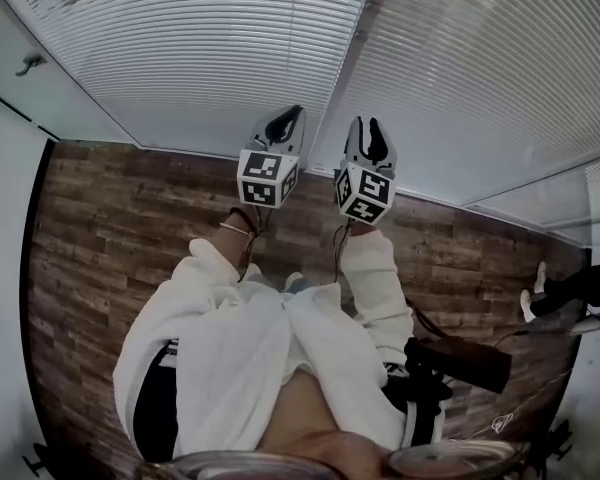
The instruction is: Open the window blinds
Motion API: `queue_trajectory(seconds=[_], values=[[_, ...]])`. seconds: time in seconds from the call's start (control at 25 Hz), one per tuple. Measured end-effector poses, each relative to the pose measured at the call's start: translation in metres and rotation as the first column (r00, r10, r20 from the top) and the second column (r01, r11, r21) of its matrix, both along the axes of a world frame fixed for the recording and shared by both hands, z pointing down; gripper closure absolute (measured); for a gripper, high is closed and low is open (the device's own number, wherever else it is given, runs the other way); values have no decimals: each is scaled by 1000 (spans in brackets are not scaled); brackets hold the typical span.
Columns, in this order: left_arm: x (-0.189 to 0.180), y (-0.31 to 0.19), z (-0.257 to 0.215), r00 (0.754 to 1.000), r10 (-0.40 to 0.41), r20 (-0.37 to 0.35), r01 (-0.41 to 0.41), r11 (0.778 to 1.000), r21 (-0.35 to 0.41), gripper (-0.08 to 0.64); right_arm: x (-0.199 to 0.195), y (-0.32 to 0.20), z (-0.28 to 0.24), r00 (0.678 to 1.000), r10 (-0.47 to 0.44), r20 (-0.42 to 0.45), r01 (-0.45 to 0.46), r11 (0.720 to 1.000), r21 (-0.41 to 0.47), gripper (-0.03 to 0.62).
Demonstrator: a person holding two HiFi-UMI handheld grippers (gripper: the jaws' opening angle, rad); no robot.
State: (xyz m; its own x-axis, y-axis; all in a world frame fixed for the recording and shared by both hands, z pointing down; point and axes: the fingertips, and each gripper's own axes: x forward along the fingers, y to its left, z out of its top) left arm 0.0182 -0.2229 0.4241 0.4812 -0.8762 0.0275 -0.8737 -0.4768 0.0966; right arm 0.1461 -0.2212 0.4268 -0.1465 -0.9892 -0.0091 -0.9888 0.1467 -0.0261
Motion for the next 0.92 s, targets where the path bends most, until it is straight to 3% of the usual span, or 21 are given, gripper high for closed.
queue_trajectory(seconds=[0.28, 0.92], values=[[-9, 14, -5, 1000, 23, 1, -23, 1000, 17, 557, -16, 15, -9, 1000, 8, -1, -8, 999, 32, 474], [-11, 10, -8, 999, 34, -8, -34, 999, 20, 557, -8, 9, -11, 999, 43, -16, -43, 999, 20, 474]])
